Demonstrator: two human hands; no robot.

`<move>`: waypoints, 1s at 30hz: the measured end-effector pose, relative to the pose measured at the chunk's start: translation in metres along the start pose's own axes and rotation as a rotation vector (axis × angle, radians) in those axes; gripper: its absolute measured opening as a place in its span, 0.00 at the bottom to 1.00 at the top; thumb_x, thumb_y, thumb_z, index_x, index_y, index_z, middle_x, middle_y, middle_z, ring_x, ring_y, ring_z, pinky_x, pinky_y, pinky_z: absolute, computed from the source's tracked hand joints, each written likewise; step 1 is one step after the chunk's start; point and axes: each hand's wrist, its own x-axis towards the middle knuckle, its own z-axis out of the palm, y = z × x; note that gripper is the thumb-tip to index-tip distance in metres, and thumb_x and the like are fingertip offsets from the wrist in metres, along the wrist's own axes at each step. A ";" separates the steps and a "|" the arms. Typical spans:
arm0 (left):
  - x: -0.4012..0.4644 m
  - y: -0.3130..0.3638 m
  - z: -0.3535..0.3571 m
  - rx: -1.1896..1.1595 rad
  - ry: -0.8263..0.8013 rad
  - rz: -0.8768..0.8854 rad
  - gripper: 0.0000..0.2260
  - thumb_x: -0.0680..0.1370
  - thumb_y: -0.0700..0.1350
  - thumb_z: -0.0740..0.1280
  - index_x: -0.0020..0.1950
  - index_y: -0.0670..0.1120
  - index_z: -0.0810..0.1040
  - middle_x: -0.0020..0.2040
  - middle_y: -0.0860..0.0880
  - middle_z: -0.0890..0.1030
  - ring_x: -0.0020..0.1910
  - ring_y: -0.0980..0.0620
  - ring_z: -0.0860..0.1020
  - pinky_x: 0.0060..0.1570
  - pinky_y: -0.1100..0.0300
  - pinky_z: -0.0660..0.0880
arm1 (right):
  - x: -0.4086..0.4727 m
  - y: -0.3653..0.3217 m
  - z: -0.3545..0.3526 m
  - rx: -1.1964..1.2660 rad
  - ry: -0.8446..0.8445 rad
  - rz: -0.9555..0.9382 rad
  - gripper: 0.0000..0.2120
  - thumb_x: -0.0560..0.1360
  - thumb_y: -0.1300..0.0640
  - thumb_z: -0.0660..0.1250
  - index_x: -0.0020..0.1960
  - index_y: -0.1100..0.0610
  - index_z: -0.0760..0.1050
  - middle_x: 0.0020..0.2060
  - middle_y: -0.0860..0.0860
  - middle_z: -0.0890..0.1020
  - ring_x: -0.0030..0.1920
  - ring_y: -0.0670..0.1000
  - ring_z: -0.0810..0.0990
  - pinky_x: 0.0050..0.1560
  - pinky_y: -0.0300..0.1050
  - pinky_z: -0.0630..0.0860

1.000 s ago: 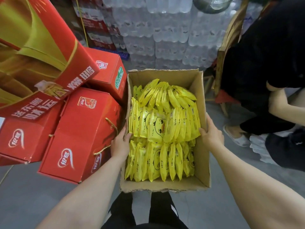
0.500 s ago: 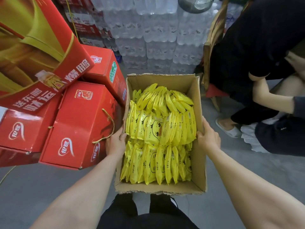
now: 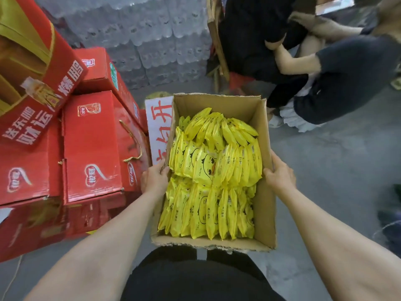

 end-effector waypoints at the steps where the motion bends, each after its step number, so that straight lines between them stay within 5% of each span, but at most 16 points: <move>1: -0.005 -0.001 0.001 0.026 -0.018 0.030 0.17 0.80 0.49 0.65 0.69 0.55 0.74 0.63 0.44 0.80 0.61 0.39 0.76 0.59 0.53 0.72 | -0.014 0.011 0.002 0.022 0.012 0.029 0.34 0.76 0.58 0.61 0.76 0.33 0.56 0.62 0.54 0.80 0.59 0.62 0.77 0.59 0.54 0.75; 14: -0.092 0.032 0.059 0.295 -0.262 0.380 0.16 0.79 0.51 0.65 0.66 0.62 0.75 0.63 0.47 0.80 0.62 0.41 0.76 0.60 0.50 0.73 | -0.163 0.177 0.020 0.380 0.126 0.367 0.33 0.74 0.59 0.63 0.75 0.37 0.62 0.66 0.50 0.78 0.65 0.59 0.75 0.61 0.50 0.72; 16: -0.114 0.039 0.079 0.327 -0.288 0.429 0.17 0.79 0.51 0.65 0.67 0.63 0.73 0.64 0.48 0.80 0.56 0.44 0.78 0.58 0.50 0.74 | -0.186 0.211 0.027 0.423 0.152 0.432 0.33 0.73 0.58 0.64 0.75 0.38 0.63 0.67 0.49 0.77 0.65 0.59 0.75 0.62 0.50 0.73; 19: -0.158 0.052 0.112 0.380 -0.337 0.528 0.16 0.80 0.49 0.64 0.68 0.60 0.74 0.59 0.48 0.82 0.37 0.54 0.76 0.42 0.59 0.74 | -0.223 0.270 0.036 0.509 0.187 0.523 0.33 0.72 0.56 0.64 0.75 0.40 0.63 0.66 0.49 0.78 0.64 0.58 0.76 0.62 0.50 0.74; 23: -0.225 0.065 0.158 0.464 -0.387 0.663 0.16 0.80 0.49 0.64 0.68 0.61 0.74 0.63 0.49 0.80 0.54 0.45 0.80 0.52 0.53 0.78 | -0.278 0.353 0.044 0.580 0.228 0.611 0.35 0.67 0.50 0.61 0.75 0.39 0.62 0.65 0.47 0.79 0.62 0.56 0.78 0.62 0.52 0.75; 30: -0.360 0.082 0.257 0.495 -0.538 0.826 0.17 0.79 0.46 0.63 0.65 0.60 0.77 0.59 0.51 0.82 0.57 0.46 0.79 0.55 0.54 0.74 | -0.381 0.489 0.030 0.631 0.343 0.755 0.32 0.71 0.52 0.65 0.75 0.43 0.64 0.66 0.52 0.78 0.64 0.59 0.76 0.62 0.50 0.73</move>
